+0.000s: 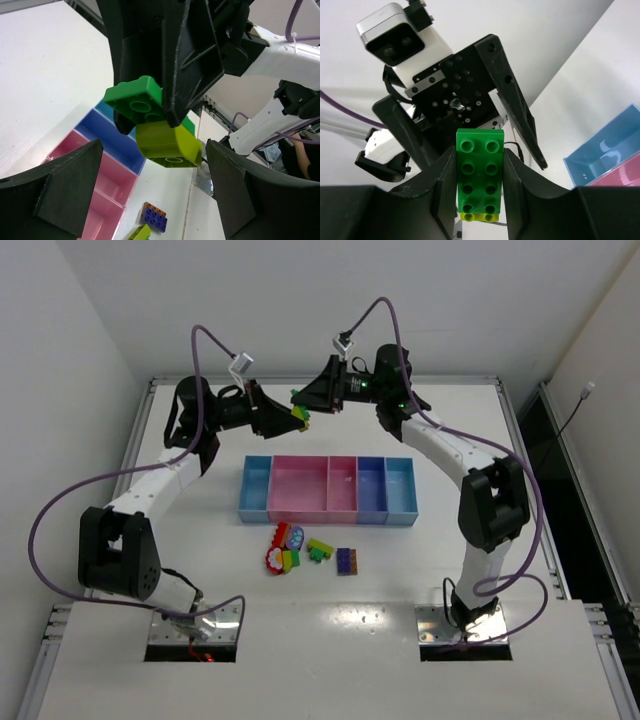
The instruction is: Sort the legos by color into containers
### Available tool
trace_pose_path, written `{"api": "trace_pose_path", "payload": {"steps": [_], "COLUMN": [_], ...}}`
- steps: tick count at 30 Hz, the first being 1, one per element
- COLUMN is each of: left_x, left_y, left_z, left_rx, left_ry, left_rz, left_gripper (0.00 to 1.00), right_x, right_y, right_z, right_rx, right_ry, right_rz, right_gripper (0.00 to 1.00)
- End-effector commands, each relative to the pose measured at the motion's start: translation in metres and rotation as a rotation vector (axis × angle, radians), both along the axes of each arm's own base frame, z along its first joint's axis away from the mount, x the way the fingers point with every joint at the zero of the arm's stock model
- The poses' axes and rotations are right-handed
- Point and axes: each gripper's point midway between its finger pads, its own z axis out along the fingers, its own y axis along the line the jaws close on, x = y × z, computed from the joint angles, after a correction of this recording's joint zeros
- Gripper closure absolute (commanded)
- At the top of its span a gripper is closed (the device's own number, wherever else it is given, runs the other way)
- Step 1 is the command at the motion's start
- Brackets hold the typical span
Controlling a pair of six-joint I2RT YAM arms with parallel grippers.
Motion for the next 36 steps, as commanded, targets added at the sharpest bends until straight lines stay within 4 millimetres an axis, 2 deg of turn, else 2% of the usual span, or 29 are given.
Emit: {"api": "trace_pose_path", "payload": {"steps": [1,3,8,9,11,12,13,15,17,18,19,22,27,28,30,32,36], "left_x": [-0.001,-0.001,0.001,0.000,0.000,0.000,0.000,-0.002,-0.004,-0.008,-0.006,-0.011,-0.005,-0.004,-0.005,-0.003,-0.003], "left_y": [-0.004,-0.004,-0.004,-0.004,-0.005,-0.005,-0.004,-0.004,-0.003,-0.002,-0.001,0.001,0.022,0.028,0.033,0.037,0.040], "left_z": [0.017,0.017,0.018,0.017,0.021,0.021,0.020,0.024,0.017,0.021,0.014,0.011,0.003,0.002,0.000,-0.003,-0.006], "left_rx": [-0.005,-0.005,-0.005,-0.004,-0.006,-0.006,-0.001,-0.003,0.002,0.004,0.012,0.015,0.014,0.014,-0.001,-0.004,0.014], "left_ry": [-0.091,-0.091,-0.093,-0.093,-0.102,-0.102,-0.103,-0.115,-0.106,-0.120,-0.097,-0.101,-0.064,-0.070,-0.052,-0.044,-0.047], "left_rz": [-0.027,-0.027,-0.027,-0.036,-0.036,-0.036,-0.035,-0.035,-0.023,-0.022,-0.008,0.003,0.061,0.080,0.092,0.102,0.113], "left_gripper": [0.10,0.13,0.40,0.55,0.75,0.88,0.91,0.94,0.97,0.98,1.00,1.00,1.00,1.00,1.00,1.00,1.00], "right_x": [-0.008,-0.008,-0.014,-0.015,-0.015,-0.015,-0.015,-0.015,-0.012,-0.009,-0.010,-0.011,-0.005,-0.008,-0.004,-0.006,-0.007], "right_y": [0.005,0.005,0.007,0.007,0.007,0.007,0.007,0.007,0.004,0.000,0.000,-0.007,-0.028,-0.029,-0.039,-0.045,-0.054], "right_z": [0.032,0.028,0.026,0.026,0.026,0.022,0.022,0.018,0.018,0.015,0.014,0.017,0.015,0.021,0.018,0.024,0.018], "right_rx": [0.055,0.051,0.050,0.050,0.050,0.046,0.046,0.041,0.040,0.036,0.035,0.039,0.032,0.038,0.033,0.037,0.025], "right_ry": [-0.090,-0.080,-0.078,-0.079,-0.079,-0.070,-0.070,-0.071,-0.071,-0.063,-0.063,-0.072,-0.063,-0.076,-0.068,-0.079,-0.067], "right_rz": [0.028,0.028,0.037,0.046,0.047,0.047,0.047,0.046,0.037,0.026,0.037,0.025,-0.012,-0.012,-0.035,-0.046,-0.057], "right_gripper": [1.00,1.00,1.00,1.00,1.00,1.00,1.00,1.00,1.00,1.00,1.00,1.00,1.00,1.00,1.00,1.00,1.00]}}
